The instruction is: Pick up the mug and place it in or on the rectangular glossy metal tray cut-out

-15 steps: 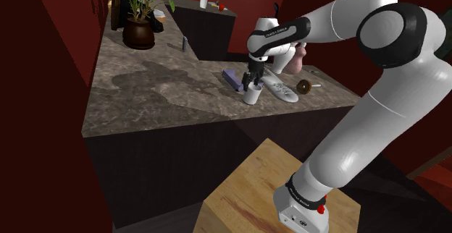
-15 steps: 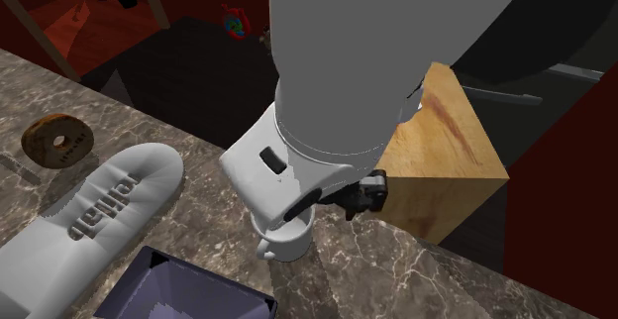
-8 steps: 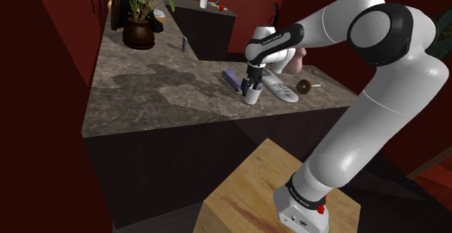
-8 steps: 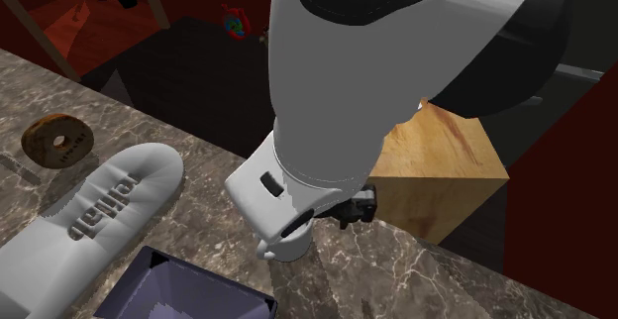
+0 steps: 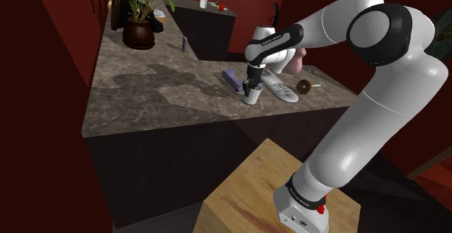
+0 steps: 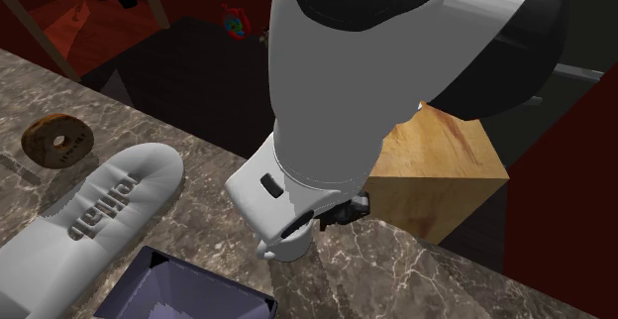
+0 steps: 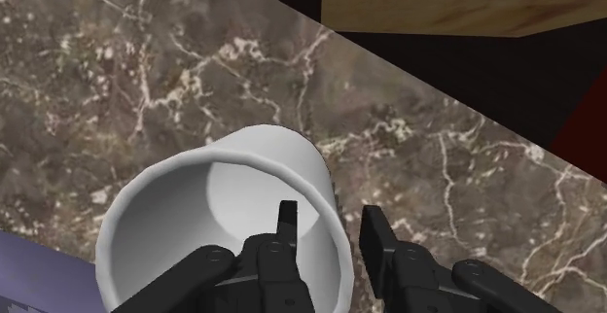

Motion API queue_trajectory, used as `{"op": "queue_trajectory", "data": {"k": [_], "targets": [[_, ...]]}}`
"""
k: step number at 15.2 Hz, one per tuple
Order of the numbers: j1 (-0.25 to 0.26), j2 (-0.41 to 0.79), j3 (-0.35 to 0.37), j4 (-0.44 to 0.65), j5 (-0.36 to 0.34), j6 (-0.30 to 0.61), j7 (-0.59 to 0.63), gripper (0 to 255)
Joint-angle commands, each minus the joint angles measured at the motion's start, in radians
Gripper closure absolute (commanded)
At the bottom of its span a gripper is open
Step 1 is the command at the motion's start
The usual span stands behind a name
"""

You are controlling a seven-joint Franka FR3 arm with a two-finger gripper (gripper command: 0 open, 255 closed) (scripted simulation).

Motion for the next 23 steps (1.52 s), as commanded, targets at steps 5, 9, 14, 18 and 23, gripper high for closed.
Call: {"op": "queue_trajectory", "data": {"k": [5, 9, 14, 18, 23], "targets": [[0.0, 0.0, 0.0, 0.0, 0.0, 0.0, 0.0, 255], [0.0, -0.008, 0.0, 0.005, -0.002, -0.013, 0.001, 255], [0.002, -0.047, 0.002, 0.036, -0.012, -0.081, 0.004, 255], [0.003, -0.074, 0.004, 0.063, -0.018, -0.135, 0.006, 255], [0.005, -0.103, 0.008, 0.103, -0.023, -0.202, 0.007, 255]]}}
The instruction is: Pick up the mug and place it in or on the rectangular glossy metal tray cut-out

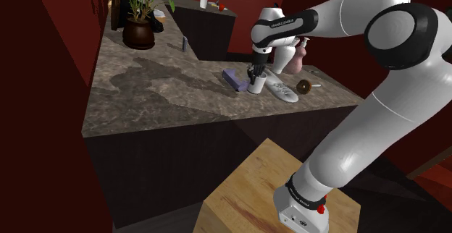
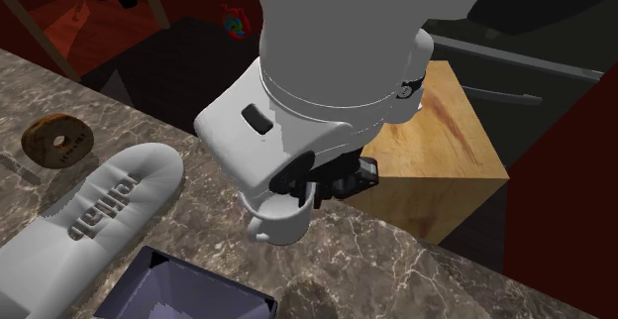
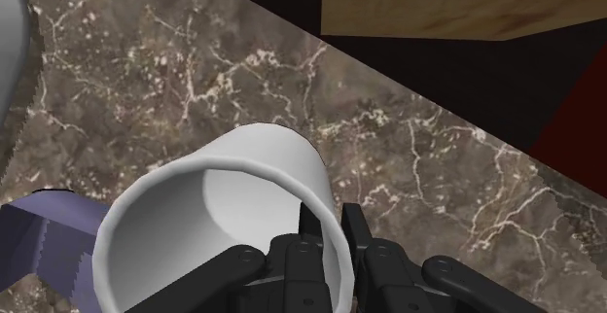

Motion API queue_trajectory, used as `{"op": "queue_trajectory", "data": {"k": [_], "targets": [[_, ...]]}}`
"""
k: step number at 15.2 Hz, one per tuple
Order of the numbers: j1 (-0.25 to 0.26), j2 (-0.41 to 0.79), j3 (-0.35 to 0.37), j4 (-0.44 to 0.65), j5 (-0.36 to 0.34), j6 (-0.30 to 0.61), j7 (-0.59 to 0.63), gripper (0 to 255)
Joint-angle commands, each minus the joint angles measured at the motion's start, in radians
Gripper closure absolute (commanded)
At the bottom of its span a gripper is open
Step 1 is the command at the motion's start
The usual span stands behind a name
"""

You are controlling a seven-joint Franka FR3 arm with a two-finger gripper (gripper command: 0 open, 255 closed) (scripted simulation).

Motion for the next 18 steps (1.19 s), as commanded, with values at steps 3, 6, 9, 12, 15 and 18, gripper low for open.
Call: {"op": "queue_trajectory", "data": {"k": [3, 6, 9, 12, 15, 18], "targets": [[0.002, -0.02, 0.003, 0.034, -0.003, -0.054, 0.0, 255], [0.002, -0.033, 0.005, 0.062, -0.005, -0.094, -0.001, 255], [0.0, -0.001, 0.0, 0.128, 0.007, -0.127, -0.018, 255], [-0.012, 0.119, -0.019, 0.272, 0.049, -0.154, -0.069, 255], [-0.035, 0.244, -0.032, 0.433, 0.096, -0.194, -0.118, 255], [-0.069, 0.377, -0.037, 0.617, 0.144, -0.25, -0.163, 255]]}}
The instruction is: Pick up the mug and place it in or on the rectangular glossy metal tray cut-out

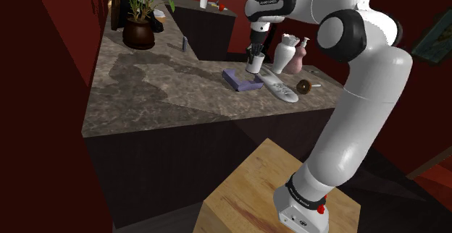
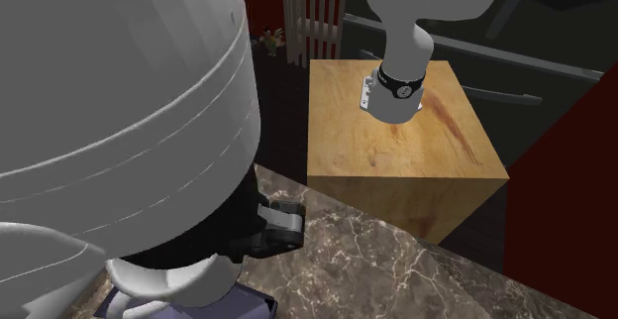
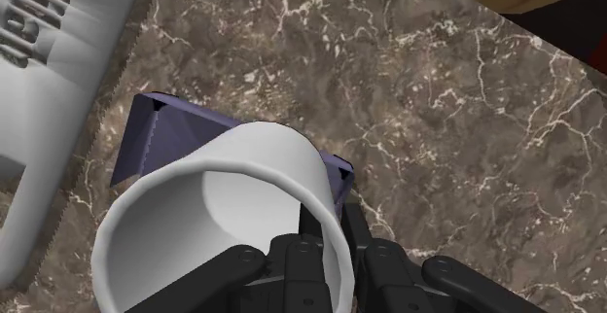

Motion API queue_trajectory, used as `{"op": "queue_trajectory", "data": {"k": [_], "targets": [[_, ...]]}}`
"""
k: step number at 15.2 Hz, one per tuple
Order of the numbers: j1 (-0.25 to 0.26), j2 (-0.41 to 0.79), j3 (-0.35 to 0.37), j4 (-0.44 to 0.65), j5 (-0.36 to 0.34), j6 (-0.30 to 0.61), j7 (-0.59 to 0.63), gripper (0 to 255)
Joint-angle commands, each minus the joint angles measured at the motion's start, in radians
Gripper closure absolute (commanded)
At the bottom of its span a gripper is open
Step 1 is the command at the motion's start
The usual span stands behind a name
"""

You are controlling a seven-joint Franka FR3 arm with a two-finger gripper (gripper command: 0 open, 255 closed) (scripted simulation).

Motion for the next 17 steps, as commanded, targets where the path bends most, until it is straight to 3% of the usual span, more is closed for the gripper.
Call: {"op": "queue_trajectory", "data": {"k": [1, 7, 17], "targets": [[-0.031, 0.117, -0.003, 0.157, 0.042, -0.044, -0.035, 255], [-0.154, 0.444, 0.017, 0.683, 0.133, -0.247, -0.085, 255], [-0.13, 0.42, 0.018, 0.505, 0.127, -0.095, -0.082, 255]]}}
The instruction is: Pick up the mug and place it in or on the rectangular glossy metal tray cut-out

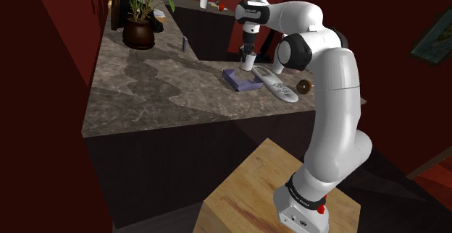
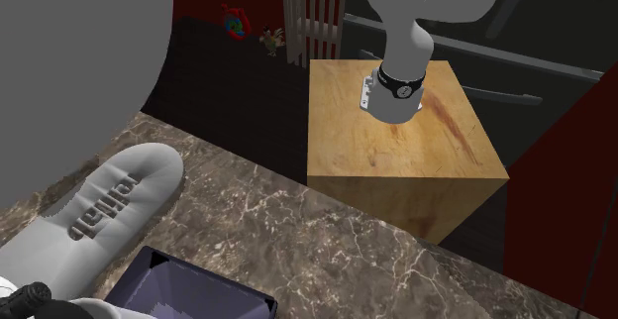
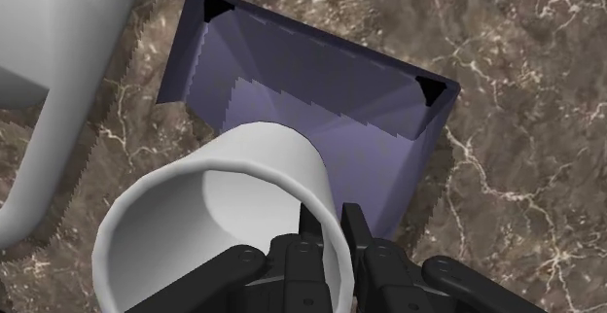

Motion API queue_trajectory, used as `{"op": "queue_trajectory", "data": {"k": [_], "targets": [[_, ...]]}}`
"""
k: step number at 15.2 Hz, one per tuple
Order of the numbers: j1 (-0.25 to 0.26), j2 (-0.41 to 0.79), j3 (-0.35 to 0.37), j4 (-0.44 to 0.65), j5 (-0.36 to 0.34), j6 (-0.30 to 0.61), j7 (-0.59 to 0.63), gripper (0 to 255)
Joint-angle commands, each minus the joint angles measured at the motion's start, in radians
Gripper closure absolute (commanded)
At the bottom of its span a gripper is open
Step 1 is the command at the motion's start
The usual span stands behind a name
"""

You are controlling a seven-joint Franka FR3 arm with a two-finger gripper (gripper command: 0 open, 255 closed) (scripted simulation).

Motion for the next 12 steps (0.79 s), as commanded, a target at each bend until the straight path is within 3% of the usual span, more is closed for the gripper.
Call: {"op": "queue_trajectory", "data": {"k": [1, 7, 12], "targets": [[0.001, 0.003, 0.001, -0.02, 0.001, 0.024, -0.001, 255], [0.008, 0.01, 0.003, -0.092, 0.004, 0.101, 0.0, 255], [0.008, 0.011, 0.003, -0.097, 0.004, 0.107, 0.0, 255]]}}
